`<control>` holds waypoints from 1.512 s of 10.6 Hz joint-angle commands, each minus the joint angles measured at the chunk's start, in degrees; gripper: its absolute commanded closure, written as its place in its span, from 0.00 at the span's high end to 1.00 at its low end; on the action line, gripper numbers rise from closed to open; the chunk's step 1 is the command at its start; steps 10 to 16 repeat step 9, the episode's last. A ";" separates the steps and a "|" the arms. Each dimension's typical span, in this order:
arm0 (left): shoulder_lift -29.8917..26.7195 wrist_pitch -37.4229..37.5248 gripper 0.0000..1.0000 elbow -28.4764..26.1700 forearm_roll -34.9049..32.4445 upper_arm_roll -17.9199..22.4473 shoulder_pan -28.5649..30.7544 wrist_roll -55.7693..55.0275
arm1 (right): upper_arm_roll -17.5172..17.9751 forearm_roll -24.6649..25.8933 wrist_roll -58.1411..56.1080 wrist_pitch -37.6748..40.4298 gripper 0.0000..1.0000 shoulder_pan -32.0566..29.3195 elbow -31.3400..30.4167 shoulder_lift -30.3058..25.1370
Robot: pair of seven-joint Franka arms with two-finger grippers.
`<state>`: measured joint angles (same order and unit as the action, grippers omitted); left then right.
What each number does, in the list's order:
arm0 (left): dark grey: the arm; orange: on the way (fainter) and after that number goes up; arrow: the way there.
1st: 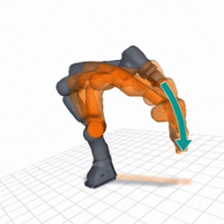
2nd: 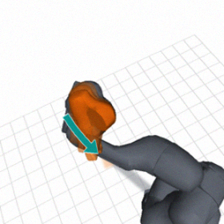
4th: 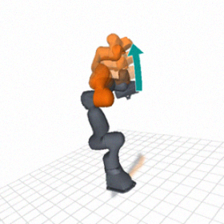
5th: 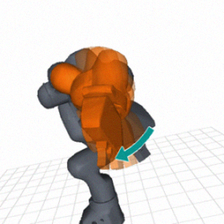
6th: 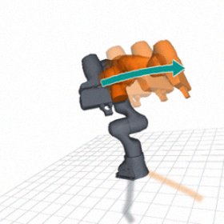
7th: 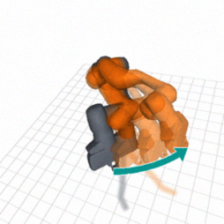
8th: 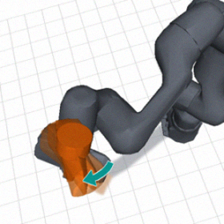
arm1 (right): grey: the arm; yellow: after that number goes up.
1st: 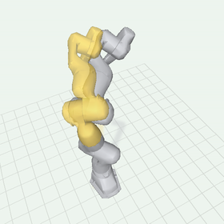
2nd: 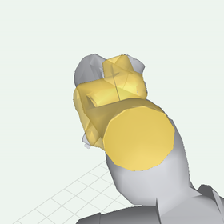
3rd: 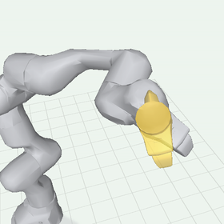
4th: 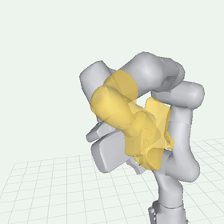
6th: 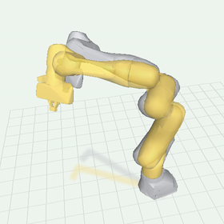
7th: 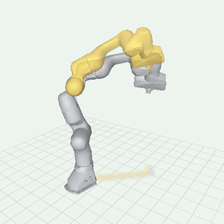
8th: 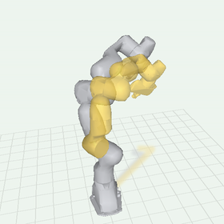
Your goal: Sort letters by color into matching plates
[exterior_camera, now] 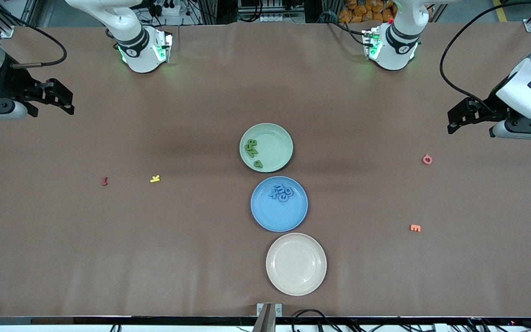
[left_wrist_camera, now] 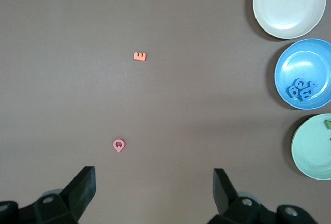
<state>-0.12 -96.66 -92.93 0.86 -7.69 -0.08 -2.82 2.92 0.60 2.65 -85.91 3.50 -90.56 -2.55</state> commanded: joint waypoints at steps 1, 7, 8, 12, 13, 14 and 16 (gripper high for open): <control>0.55 0.86 1.00 1.17 0.72 -0.04 0.34 1.23 | -0.73 0.81 -0.81 0.22 0.86 0.98 0.29 0.18; 0.64 0.86 1.00 1.17 0.81 -0.13 0.60 1.32 | -0.46 0.11 -0.72 -0.13 1.00 1.07 0.29 0.35; 0.64 0.77 1.00 1.26 0.81 -0.05 0.69 1.32 | -0.46 0.02 -0.72 -0.39 1.00 1.07 0.38 0.35; 0.64 0.77 1.00 1.26 0.72 -0.04 0.69 1.32 | -0.38 -0.16 -0.63 -0.65 1.00 1.07 0.47 0.27; 0.64 0.77 1.00 1.26 0.72 -0.04 0.69 1.32 | -0.38 -0.16 -0.63 -0.65 1.00 1.07 0.47 0.27; 0.64 0.77 1.00 1.26 0.72 -0.04 0.69 1.32 | -0.38 -0.16 -0.63 -0.65 1.00 1.07 0.47 0.27; 0.64 0.77 1.00 1.26 0.72 -0.04 0.69 1.32 | -0.38 -0.16 -0.63 -0.65 1.00 1.07 0.47 0.27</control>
